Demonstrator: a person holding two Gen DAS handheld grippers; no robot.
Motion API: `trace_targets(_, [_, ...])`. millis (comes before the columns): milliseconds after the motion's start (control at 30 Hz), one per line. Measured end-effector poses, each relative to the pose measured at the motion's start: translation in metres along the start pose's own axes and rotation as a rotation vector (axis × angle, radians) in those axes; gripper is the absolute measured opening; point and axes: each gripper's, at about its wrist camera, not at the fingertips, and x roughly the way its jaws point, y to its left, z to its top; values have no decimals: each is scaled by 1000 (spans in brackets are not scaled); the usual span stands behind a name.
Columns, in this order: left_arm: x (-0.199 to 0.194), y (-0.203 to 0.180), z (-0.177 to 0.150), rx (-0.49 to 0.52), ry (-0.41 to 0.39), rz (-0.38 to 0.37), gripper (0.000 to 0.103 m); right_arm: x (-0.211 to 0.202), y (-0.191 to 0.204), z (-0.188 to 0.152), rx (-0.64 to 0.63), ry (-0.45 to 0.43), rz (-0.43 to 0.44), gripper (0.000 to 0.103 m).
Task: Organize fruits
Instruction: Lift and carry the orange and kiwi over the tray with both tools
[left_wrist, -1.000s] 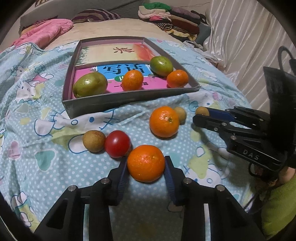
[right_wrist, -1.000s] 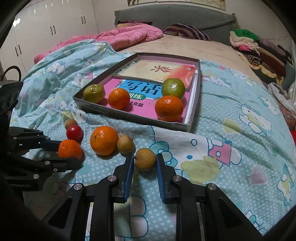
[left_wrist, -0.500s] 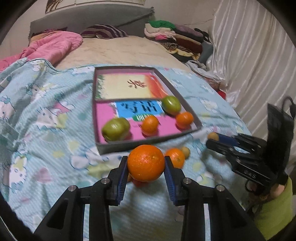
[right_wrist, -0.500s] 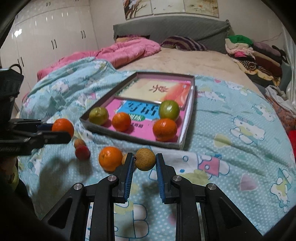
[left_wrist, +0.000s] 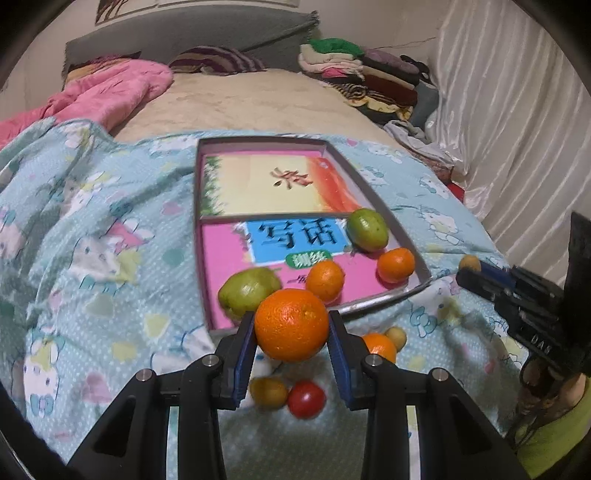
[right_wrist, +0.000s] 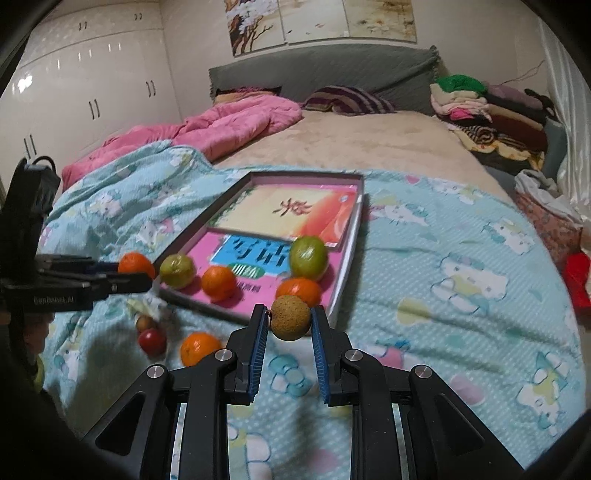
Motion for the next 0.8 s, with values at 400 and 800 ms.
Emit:
trace_targets(400, [31,-17,4,63,43,7,38,10,-5,19,7,-1,2,24])
trace_targets(800, [51,-11,9,54,52,13,38,48,-10,36,-23,60,-45,24])
